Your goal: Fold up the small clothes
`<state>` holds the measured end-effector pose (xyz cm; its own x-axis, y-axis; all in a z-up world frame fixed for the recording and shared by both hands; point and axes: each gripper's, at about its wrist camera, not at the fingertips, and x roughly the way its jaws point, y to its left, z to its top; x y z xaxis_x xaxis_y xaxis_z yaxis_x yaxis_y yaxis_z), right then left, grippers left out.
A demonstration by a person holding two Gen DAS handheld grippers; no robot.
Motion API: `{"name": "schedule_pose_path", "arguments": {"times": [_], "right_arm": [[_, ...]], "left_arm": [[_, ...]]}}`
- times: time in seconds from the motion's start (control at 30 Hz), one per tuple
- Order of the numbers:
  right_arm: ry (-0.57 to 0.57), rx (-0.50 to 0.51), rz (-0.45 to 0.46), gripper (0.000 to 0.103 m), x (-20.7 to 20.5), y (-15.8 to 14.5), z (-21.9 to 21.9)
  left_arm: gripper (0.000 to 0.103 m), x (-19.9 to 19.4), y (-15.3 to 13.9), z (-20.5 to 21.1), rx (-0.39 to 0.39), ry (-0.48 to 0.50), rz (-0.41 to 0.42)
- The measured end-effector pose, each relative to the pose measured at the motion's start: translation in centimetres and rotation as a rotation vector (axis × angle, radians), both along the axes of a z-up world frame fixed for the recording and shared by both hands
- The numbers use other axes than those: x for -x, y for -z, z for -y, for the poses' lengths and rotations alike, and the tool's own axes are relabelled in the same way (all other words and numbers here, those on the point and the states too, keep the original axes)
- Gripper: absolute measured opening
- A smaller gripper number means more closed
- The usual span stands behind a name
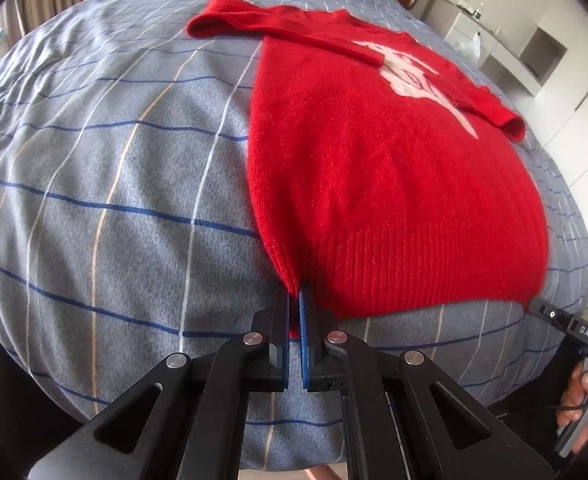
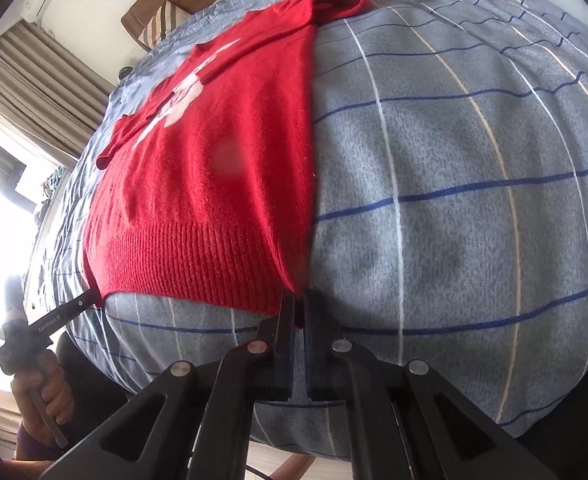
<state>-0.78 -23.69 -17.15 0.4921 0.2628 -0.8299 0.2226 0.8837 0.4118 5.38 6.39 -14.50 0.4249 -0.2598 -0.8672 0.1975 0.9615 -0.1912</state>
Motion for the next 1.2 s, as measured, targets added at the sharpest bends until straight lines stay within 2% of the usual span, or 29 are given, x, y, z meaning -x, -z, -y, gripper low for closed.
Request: {"name": "schedule_pose_path", "arguments": {"times": [0.2, 0.27, 0.3, 0.33, 0.4, 0.47, 0.53, 0.6, 0.67, 0.73, 0.87, 0.93, 1.0, 1.03, 1.07, 1.1, 1.13, 1.2], "right_arm": [[0.000, 0.010, 0.012, 0.003, 0.1, 0.3, 0.1], [-0.005, 0.014, 0.013, 0.004, 0.2, 0.1, 0.1], [-0.009, 0.015, 0.012, 0.005, 0.4, -0.1, 0.1], [-0.017, 0.008, 0.006, 0.015, 0.8, -0.3, 0.2], [-0.042, 0.018, -0.038, 0.029, 1.2, -1.2, 0.7], [-0.069, 0.076, -0.028, 0.034, 1.8, -3.6, 1.4], [-0.093, 0.196, 0.012, 0.036, 1.3, -6.9, 1.8], [-0.130, 0.298, 0.091, 0.047, -0.7, -10.5, 1.7], [-0.179, 0.369, 0.185, 0.064, -3.9, -13.2, 0.8], [-0.257, 0.433, 0.263, 0.069, -8.2, -14.2, -1.1], [-0.424, 0.469, 0.306, 0.069, -17.6, -12.2, -5.8], [-0.477, 0.518, 0.277, 0.069, -21.4, -9.6, -7.8], [-0.485, 0.522, 0.223, 0.068, -24.1, -6.6, -8.8], [-0.481, 0.512, 0.184, 0.063, -25.2, -5.0, -8.9], [-0.465, 0.500, 0.147, 0.044, -25.8, -3.8, -8.5], [-0.430, 0.474, 0.135, 0.034, -26.0, -3.2, -7.8], [-0.386, 0.447, 0.149, 0.009, -25.8, -3.4, -6.8], [-0.301, 0.390, 0.186, 0.005, -24.7, -5.1, -4.1]], "left_arm": [[0.003, 0.2, 0.0, 0.2, -0.020, 0.002, 0.010], [0.008, 0.4, -0.2, 0.2, -0.023, -0.009, 0.012], [0.013, 0.6, -0.4, 0.0, -0.022, -0.017, 0.011], [0.021, 0.9, -0.8, -0.3, -0.030, -0.031, 0.009], [0.069, 1.6, -1.9, -1.3, -0.076, -0.085, 0.037], [0.082, 2.7, -3.7, -3.1, -0.115, -0.171, 0.137], [0.086, 2.9, -5.1, -4.9, -0.108, -0.242, 0.206], [0.086, 2.2, -5.8, -6.2, -0.064, -0.302, 0.237], [0.087, 1.2, -5.7, -6.8, -0.031, -0.343, 0.247], [0.087, 0.7, -5.2, -6.8, -0.048, -0.391, 0.291], [0.087, 1.6, -3.3, -6.9, -0.196, -0.483, 0.376], [0.087, 1.6, -2.4, -7.2, -0.251, -0.479, 0.342], [0.087, 1.3, -2.1, -7.9, -0.215, -0.479, 0.306], [0.087, 1.3, -2.0, -8.1, -0.193, -0.483, 0.302], [0.087, 1.2, -1.9, -8.2, -0.187, -0.484, 0.296], [0.087, 1.1, -1.8, -8.1, -0.194, -0.479, 0.290], [0.087, 1.0, -1.6, -7.9, -0.204, -0.473, 0.286], [0.087, 0.8, -1.3, -7.6, -0.212, -0.461, 0.277]]}}
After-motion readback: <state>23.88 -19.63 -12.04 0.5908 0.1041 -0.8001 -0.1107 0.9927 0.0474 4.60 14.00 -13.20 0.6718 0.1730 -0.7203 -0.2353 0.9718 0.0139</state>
